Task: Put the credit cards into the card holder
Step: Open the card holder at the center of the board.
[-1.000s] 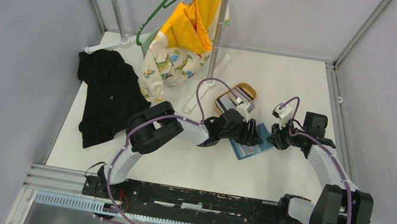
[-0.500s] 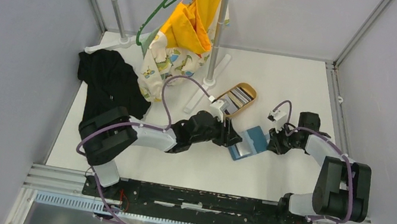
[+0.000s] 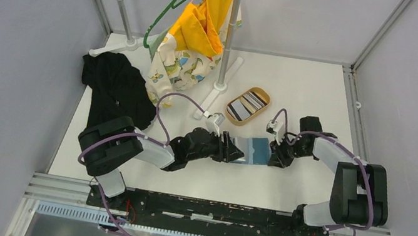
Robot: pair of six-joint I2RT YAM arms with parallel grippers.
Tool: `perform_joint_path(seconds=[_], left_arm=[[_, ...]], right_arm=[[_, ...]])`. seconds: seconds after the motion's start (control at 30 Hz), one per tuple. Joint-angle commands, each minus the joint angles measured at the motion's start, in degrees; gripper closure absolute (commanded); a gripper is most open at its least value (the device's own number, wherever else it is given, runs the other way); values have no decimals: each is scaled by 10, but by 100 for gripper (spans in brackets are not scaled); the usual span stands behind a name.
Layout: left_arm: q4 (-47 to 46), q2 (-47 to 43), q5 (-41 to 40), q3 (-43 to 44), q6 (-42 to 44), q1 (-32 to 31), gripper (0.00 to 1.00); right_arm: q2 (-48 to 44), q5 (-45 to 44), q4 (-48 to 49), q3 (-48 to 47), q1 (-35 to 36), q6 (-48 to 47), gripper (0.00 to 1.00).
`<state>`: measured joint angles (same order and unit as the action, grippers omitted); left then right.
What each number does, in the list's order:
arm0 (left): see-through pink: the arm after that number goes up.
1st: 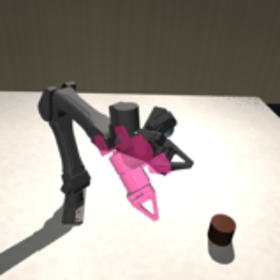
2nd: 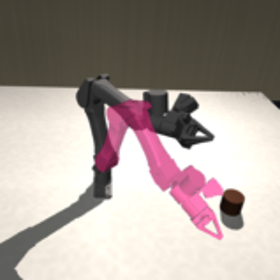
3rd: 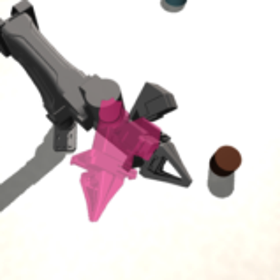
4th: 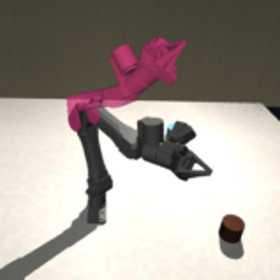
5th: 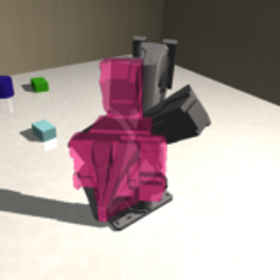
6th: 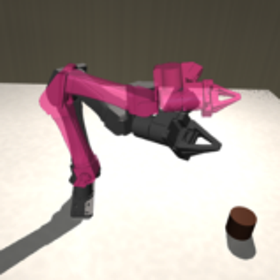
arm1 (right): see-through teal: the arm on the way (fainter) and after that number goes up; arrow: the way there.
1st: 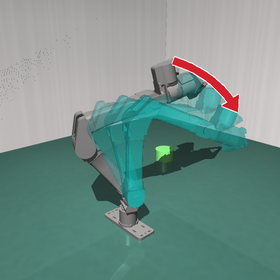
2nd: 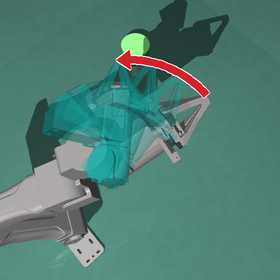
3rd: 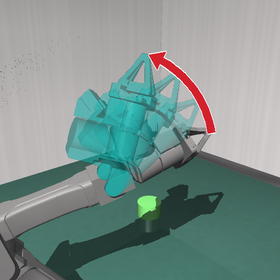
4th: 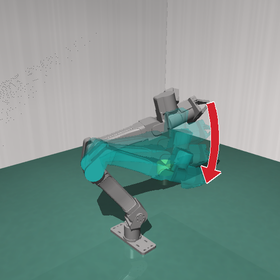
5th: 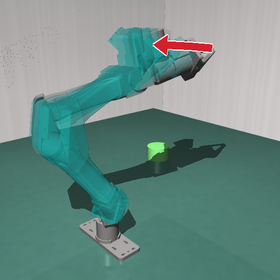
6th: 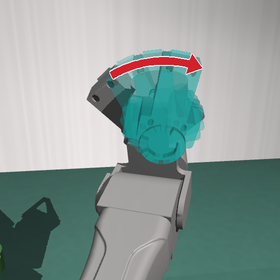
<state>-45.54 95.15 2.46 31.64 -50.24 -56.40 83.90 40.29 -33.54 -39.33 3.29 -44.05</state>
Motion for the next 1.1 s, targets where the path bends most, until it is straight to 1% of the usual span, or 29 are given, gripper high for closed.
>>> perform_joint_path(seconds=[0.0,0.07,0.2,0.27,0.33,0.47,0.53,0.57,0.7,0.83,1.07], left_arm=[[-38,10,-37,-3,-39,-4,40],[-8,2,-61,-1,-32,-4,39],[70,-23,-108,13,-4,-10,31],[96,-34,-117,23,10,-12,27],[118,-37,-116,36,20,-12,25],[154,-27,-107,71,26,-13,25],[155,-22,-107,74,22,-12,27],[153,-20,-107,76,21,-13,30],[159,-5,-102,92,20,-12,35],[179,18,-99,115,22,-11,37],[195,37,-98,134,22,-11,35]], right_arm=[[-55,35,0,-13,5,-17,72],[-97,42,24,-3,5,-15,66],[-181,80,87,22,7,12,57],[-207,99,132,35,15,41,56],[-216,94,183,47,34,83,55],[-181,44,252,55,86,162,60],[-150,5,259,49,94,192,67],[-132,-22,263,47,96,205,69],[-80,-76,257,41,98,230,76],[-38,-80,236,31,98,229,78],[-2,-84,213,21,99,219,79]])
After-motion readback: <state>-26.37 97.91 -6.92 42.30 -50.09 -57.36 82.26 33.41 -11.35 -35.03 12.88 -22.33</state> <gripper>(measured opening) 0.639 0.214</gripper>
